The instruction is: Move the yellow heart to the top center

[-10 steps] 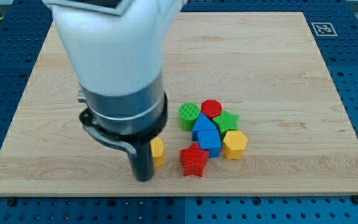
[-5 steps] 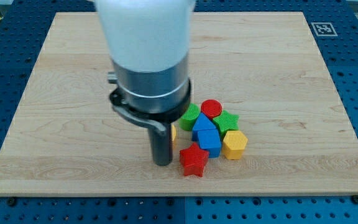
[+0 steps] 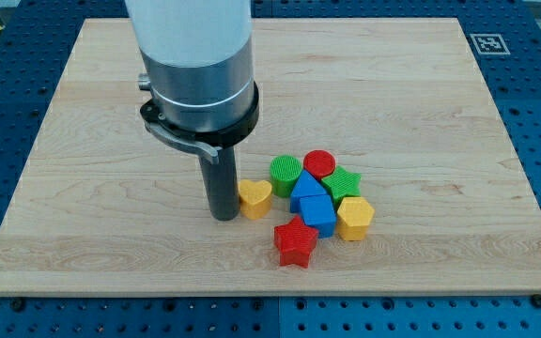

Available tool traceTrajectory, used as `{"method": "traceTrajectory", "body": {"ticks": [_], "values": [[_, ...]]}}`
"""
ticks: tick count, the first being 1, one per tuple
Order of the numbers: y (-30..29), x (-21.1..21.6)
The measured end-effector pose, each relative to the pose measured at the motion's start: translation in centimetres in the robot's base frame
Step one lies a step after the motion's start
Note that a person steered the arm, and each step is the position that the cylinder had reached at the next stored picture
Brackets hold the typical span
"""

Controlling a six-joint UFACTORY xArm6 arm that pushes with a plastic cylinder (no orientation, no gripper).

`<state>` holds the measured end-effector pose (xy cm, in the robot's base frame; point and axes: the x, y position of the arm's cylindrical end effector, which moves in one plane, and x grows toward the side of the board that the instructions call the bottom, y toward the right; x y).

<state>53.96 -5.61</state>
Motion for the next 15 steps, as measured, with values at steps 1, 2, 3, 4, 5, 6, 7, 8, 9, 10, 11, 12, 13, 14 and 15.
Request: {"method": "traceTrajectory", "body": {"ticks": [1, 2, 3, 4, 5, 6, 7, 8, 9, 10, 11, 12, 13, 14, 15], "values": [[0.3, 0.8], [2.3, 1.4], [5.5, 0.9], [6.3, 0.9], [6.3, -0.3], [6.1, -2.0], [5.7, -3.7], [4.1, -4.8], [1.4, -5.5], [-1.1, -7.1], [-1.9, -9.4], [-3.3, -11.4], [-4.8, -13.3], [-5.4, -15.7], [-5.4, -18.4]]}}
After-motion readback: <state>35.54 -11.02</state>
